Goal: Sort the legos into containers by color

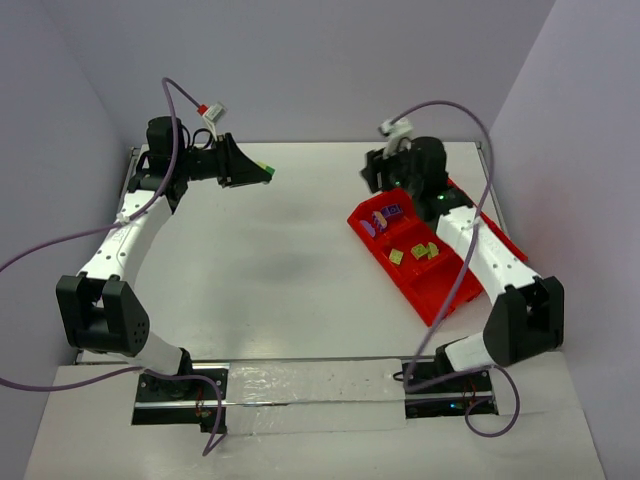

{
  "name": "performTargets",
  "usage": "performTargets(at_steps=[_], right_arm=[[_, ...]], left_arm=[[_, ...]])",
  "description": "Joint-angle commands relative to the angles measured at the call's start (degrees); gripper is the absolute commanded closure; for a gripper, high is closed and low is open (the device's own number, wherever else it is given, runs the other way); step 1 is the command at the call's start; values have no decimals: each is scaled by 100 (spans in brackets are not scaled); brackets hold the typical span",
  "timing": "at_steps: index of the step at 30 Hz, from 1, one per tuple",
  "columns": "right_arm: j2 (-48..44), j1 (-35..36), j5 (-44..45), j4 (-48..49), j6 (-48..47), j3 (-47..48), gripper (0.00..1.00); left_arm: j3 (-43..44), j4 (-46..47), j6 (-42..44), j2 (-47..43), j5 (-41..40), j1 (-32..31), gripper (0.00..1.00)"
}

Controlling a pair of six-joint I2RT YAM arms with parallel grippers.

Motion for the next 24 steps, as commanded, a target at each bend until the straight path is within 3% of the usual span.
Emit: performTargets(at_steps=[1,10,24], right_arm=[[-530,1058,-913,889,-1599,-224,39],[168,2416,-887,552,-2406,839,37],[693,3096,-742,845,-2480,1386,37]], left_arm=[[318,-3,92,33,268,-68,100],[347,-96,94,49,162,-175,100],[353,31,-4,51,102,-231,100]])
